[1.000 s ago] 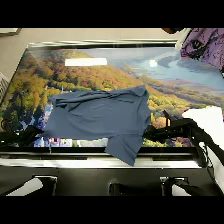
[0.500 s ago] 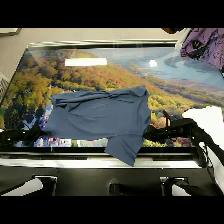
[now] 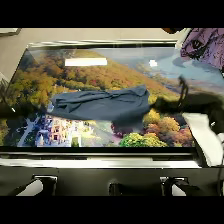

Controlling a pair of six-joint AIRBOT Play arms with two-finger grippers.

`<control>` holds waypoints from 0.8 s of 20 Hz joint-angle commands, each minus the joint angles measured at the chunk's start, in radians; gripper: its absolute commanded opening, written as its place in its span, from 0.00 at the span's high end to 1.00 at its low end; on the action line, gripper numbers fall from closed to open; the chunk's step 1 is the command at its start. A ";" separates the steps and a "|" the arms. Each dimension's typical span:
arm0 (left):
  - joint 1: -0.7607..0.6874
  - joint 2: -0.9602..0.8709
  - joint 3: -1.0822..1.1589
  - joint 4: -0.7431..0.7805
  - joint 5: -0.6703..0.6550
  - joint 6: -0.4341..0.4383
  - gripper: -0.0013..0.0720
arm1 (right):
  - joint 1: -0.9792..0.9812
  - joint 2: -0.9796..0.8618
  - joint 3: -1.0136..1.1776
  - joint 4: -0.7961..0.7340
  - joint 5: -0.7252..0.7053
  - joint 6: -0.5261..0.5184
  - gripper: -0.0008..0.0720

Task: Fold the clothes and pants, and hang the long-sleeved shirts on hangers.

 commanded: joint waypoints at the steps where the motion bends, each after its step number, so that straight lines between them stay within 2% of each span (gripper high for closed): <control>1: -0.087 0.064 0.397 0.120 -0.002 -0.182 0.97 | 0.001 0.026 0.428 -0.079 -0.062 0.114 0.96; 4: -0.101 0.104 0.727 0.237 -0.067 -0.283 0.97 | 0.001 0.050 0.808 -0.195 -0.155 0.225 0.96; 7: -0.100 0.191 0.882 0.358 -0.166 -0.338 0.97 | 0.001 0.134 1.035 -0.320 -0.214 0.317 0.96; 12: -0.100 0.354 0.888 0.518 -0.299 -0.401 0.97 | 0.001 0.340 1.044 -0.508 -0.268 0.470 0.96; 16: -0.101 0.356 0.869 0.519 -0.317 -0.403 0.97 | 0.001 0.333 1.043 -0.517 -0.306 0.515 0.96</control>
